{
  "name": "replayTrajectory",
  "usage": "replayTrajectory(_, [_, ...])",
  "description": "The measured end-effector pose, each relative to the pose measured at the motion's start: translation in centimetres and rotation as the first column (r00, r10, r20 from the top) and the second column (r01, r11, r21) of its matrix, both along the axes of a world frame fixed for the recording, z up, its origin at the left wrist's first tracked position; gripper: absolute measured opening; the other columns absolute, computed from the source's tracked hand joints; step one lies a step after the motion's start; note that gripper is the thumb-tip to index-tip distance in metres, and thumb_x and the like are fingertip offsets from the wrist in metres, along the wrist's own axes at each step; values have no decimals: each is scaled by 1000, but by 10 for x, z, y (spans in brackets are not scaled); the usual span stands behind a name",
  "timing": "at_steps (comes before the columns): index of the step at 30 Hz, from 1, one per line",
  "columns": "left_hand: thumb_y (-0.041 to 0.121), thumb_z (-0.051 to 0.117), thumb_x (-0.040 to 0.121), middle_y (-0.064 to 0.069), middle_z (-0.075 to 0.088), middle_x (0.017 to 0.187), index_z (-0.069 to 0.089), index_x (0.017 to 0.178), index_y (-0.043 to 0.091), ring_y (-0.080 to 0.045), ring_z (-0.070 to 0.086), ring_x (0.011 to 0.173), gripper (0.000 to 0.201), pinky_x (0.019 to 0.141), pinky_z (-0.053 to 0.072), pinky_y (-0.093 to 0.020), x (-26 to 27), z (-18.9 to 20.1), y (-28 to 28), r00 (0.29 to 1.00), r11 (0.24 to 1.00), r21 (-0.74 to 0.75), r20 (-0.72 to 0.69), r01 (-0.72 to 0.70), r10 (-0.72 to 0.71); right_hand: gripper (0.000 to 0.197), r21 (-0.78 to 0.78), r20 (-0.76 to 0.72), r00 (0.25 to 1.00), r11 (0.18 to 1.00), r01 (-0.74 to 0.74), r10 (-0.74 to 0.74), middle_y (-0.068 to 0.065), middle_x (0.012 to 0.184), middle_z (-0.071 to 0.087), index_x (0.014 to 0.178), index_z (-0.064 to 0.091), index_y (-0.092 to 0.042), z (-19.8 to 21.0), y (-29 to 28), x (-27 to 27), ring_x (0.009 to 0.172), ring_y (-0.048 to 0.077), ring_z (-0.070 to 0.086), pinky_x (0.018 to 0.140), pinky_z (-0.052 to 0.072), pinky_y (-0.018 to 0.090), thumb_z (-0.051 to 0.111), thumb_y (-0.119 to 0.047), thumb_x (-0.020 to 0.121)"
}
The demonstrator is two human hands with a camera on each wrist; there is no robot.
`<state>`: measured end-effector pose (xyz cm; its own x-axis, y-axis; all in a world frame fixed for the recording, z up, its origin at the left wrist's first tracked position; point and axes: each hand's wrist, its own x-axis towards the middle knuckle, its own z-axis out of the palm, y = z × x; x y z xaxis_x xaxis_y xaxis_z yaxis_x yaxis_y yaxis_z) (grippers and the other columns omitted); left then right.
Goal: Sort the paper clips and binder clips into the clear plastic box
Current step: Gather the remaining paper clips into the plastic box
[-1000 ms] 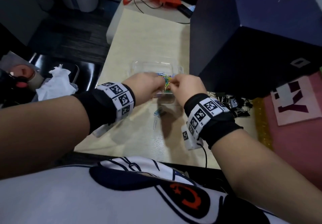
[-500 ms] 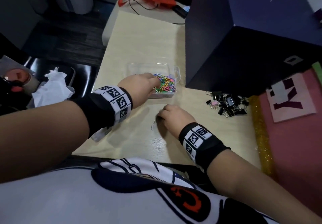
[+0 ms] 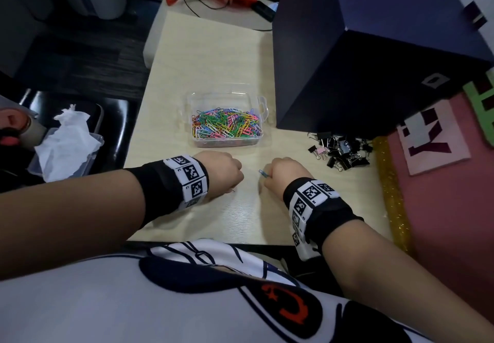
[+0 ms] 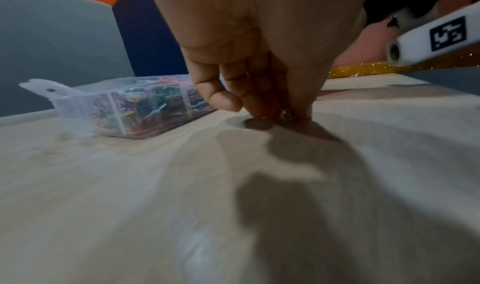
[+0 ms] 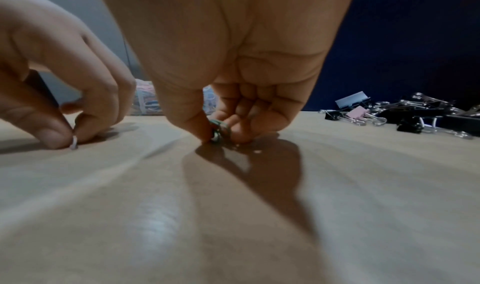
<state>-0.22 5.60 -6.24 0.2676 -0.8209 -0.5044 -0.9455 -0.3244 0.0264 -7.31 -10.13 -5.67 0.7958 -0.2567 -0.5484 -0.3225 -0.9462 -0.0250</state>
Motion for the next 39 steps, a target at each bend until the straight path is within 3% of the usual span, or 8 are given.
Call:
replayTrajectory(7, [32, 47, 95, -2, 60, 105, 64, 102, 21, -27, 59, 97, 22, 77, 51, -37, 10, 17, 11, 979, 952, -227, -39, -205, 201, 25, 20, 94, 994, 998, 61, -63, 12, 102, 66, 102, 63, -8, 17, 6, 18, 98, 30, 61, 77, 47, 29, 53, -27, 91])
replayTrajectory(12, [32, 49, 95, -7, 63, 109, 67, 108, 18, -29, 58, 104, 26, 86, 47, -38, 51, 38, 17, 926, 819, -452, -46, -354, 375, 11, 232, 432, 875, 964, 127, -219, 5, 97, 70, 92, 67, -17, 45, 18, 48, 97, 26, 62, 86, 49, 30, 61, -24, 86])
replayTrajectory(17, [35, 45, 94, -4, 64, 103, 67, 105, 24, -31, 60, 97, 28, 76, 50, -39, 71, 39, 38, 905, 822, -468, 100, -323, 413, 30, 172, 439, 890, 984, 47, -120, 9, 117, 64, 121, 61, -18, 52, 22, 61, 111, 27, 57, 92, 45, 31, 51, -29, 95])
replayTrajectory(25, [45, 35, 94, 4, 63, 96, 65, 95, 23, -21, 62, 92, 38, 87, 37, -33, 48, 40, 45, 922, 978, -157, 342, -136, 183, 24, 92, 285, 947, 988, 126, -148, 11, 112, 59, 111, 60, -13, 30, 14, 39, 99, 29, 59, 79, 43, 29, 47, -16, 90])
replayTrajectory(31, [43, 40, 79, 5, 63, 69, 69, 75, 27, -18, 64, 66, 34, 74, 42, -37, 31, 34, 36, 993, 885, -456, 103, 95, -53, 46, 70, 171, 972, 986, 152, -162, 19, 108, 64, 110, 58, -2, 22, 19, 38, 104, 33, 59, 80, 43, 34, 30, -38, 101])
replayTrajectory(33, [38, 39, 81, 6, 67, 85, 71, 89, 31, -18, 66, 81, 33, 80, 42, -38, 45, 38, 33, 995, 870, -494, 82, -3, 50, 50, 55, 97, 984, 988, 146, -150, 18, 96, 63, 101, 61, -3, 17, 20, 34, 99, 32, 60, 77, 43, 33, 29, -43, 101])
replayTrajectory(36, [25, 44, 92, 9, 56, 128, 56, 123, 36, -17, 54, 115, 35, 95, 35, -39, 73, 49, 34, 954, 930, -308, 153, -202, 258, 48, 95, 47, 986, 983, 155, -160, 15, 92, 63, 98, 62, -4, 9, 23, 31, 94, 31, 62, 77, 45, 32, 33, -43, 99])
replayTrajectory(39, [12, 45, 92, 18, 44, 142, 49, 129, 41, -12, 42, 129, 48, 96, 33, -38, 91, 46, 47, 955, 979, -115, 226, -169, 192, 48, 57, 22, 991, 990, 129, -130, 18, 105, 64, 107, 62, -1, 8, 25, 34, 101, 32, 60, 85, 47, 35, 28, -34, 102])
